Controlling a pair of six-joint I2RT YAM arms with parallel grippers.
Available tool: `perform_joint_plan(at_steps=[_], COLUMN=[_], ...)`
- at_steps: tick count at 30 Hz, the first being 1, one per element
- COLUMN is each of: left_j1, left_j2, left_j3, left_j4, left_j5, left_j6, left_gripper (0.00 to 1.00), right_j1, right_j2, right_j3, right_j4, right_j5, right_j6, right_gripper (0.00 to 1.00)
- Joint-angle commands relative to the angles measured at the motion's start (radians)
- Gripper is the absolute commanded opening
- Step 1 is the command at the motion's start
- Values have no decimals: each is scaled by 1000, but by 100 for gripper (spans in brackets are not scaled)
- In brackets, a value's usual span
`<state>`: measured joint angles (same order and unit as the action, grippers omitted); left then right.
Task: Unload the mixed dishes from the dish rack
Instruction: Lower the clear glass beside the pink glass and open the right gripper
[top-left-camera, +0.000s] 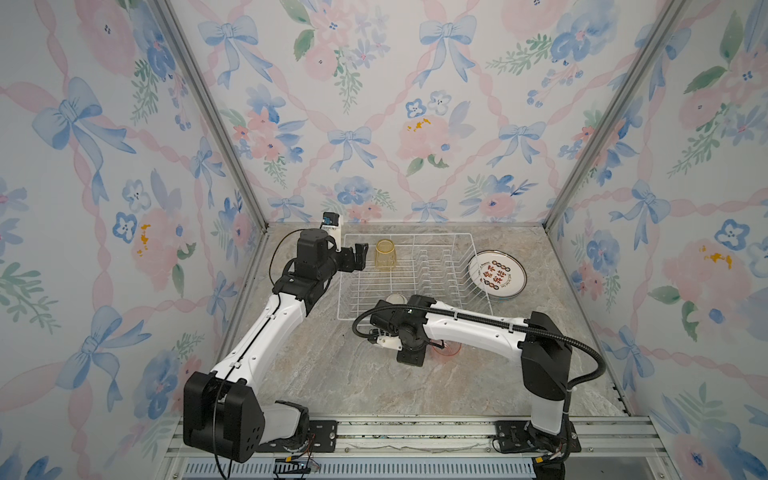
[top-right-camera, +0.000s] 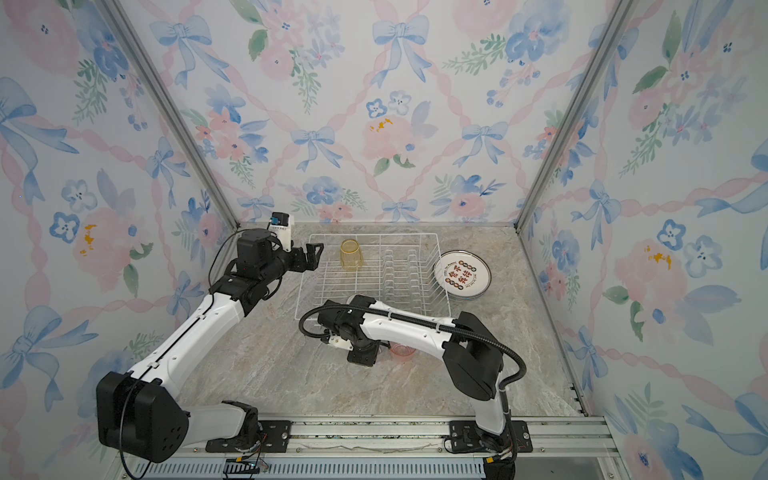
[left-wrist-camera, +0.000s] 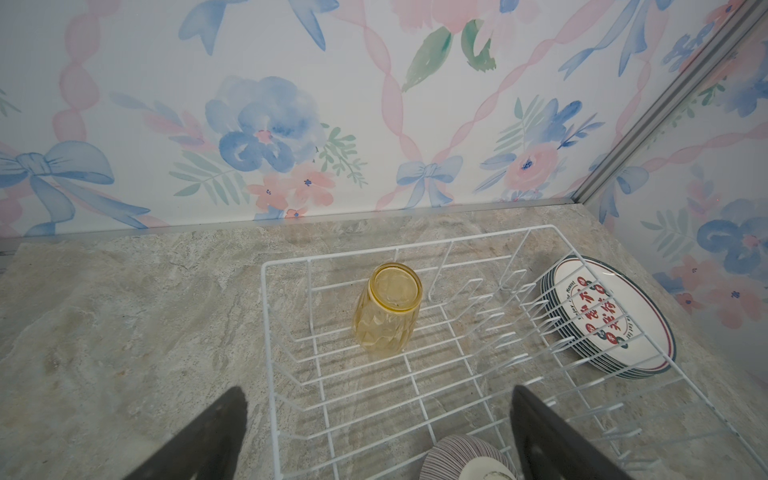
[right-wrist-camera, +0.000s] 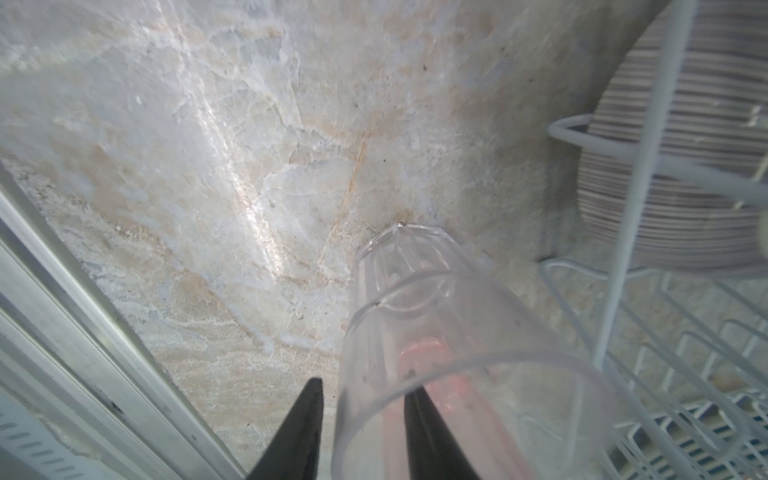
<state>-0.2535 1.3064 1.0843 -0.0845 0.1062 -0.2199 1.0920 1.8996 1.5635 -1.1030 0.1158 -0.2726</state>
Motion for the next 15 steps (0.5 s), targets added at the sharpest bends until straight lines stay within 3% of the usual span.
perform_joint_plan(at_steps=[1,11,15], left_j1=[9,5,-5], left_j2=[14,53,73], left_j3=[-1,7,8], left_j4=[-21,-35,-37], left_j5=[17,24,25], left_j6=[13,11,10], left_gripper=[98,98,98], right_j1=[-18,-56,-91], right_j2=[-68,-200,-291], right_j3=[-8,-46,-67], right_j4=[0,28,51], right_j5=[-14,-30,-97], right_j6=[5,13,19], right_gripper=[37,40,41])
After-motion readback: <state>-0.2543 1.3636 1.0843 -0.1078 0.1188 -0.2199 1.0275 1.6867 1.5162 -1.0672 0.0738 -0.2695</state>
